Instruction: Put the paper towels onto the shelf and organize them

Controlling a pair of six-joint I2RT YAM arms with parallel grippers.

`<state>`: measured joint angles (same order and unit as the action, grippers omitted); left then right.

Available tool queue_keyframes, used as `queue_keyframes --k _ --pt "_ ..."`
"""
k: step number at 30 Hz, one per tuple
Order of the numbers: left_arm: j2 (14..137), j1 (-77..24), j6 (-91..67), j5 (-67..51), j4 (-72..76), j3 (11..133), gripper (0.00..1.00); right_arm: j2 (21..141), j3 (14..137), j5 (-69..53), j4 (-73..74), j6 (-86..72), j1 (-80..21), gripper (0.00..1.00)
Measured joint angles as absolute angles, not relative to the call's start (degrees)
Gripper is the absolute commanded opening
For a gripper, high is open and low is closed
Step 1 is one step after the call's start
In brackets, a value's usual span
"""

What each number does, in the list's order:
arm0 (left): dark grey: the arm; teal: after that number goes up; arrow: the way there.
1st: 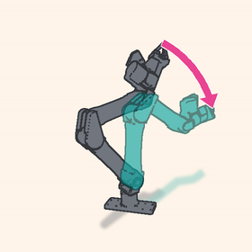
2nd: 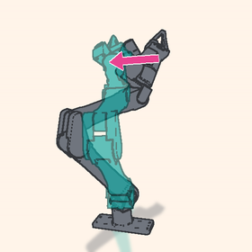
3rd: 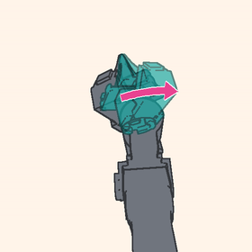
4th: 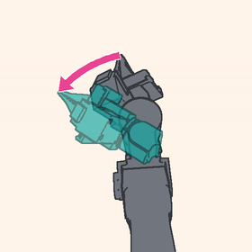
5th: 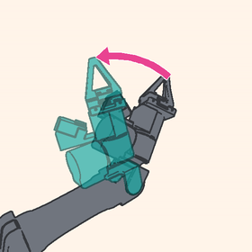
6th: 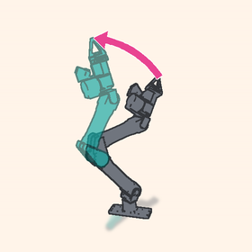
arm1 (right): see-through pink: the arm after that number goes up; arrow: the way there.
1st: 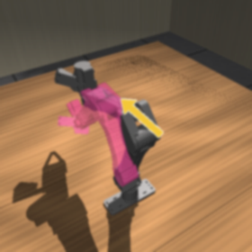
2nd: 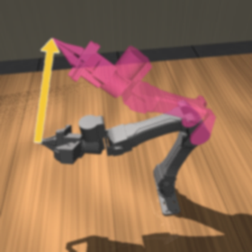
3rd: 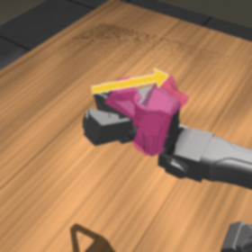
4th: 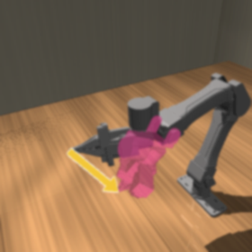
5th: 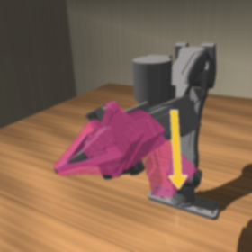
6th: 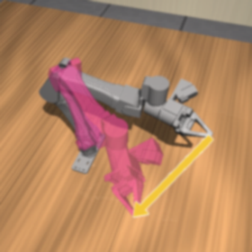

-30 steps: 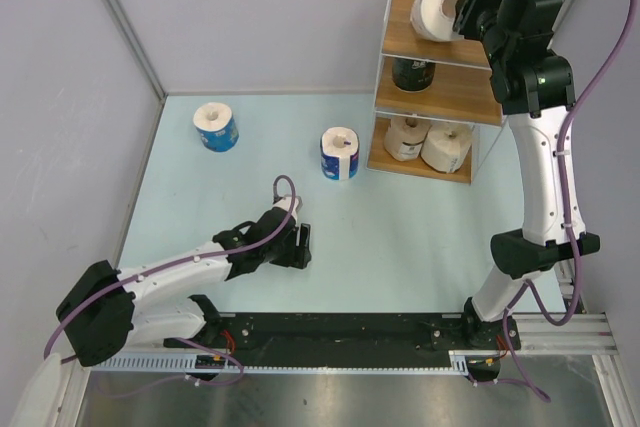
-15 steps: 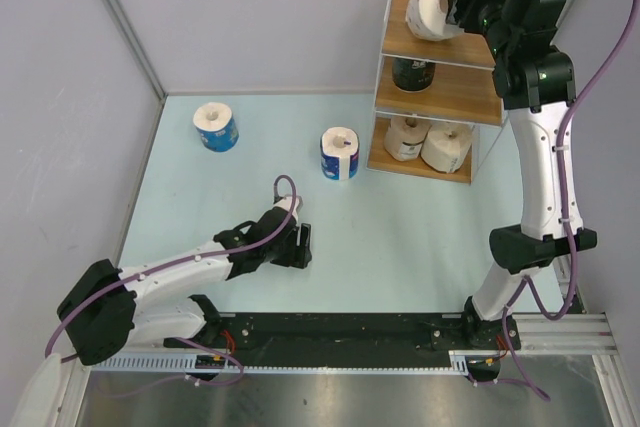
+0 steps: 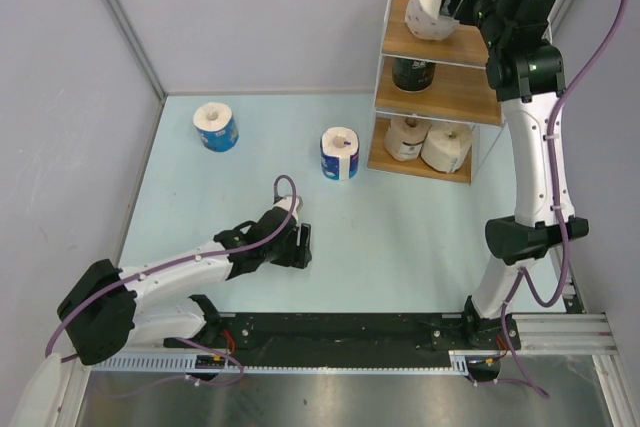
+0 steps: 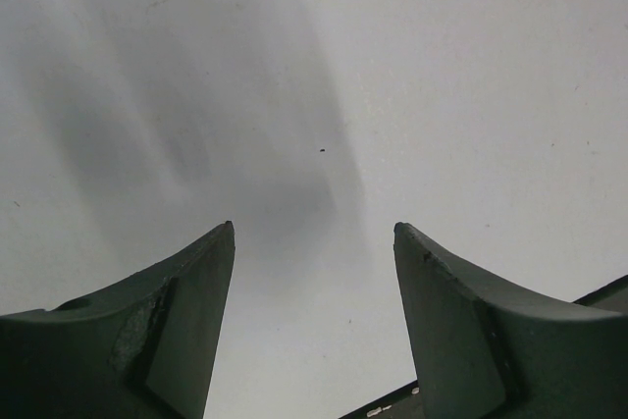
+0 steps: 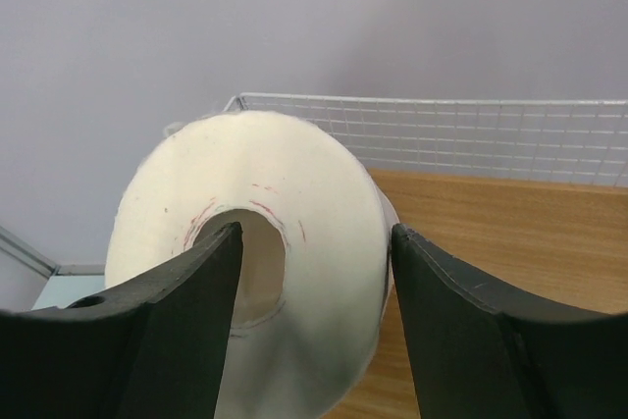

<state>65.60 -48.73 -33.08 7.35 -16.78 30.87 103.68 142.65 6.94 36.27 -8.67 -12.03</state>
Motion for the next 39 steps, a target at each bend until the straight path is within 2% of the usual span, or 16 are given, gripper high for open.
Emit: queue_keyframes --k 15,39 --pt "65.6 -48.62 -33.65 7.53 -16.8 30.85 0.71 108.29 144.79 4.6 29.34 -10.35 -9.98 0.69" --pt "65.6 -48.45 -34.13 8.14 -16.8 30.74 0.72 108.53 141.25 3.53 22.31 -9.23 -9.89 0.72"
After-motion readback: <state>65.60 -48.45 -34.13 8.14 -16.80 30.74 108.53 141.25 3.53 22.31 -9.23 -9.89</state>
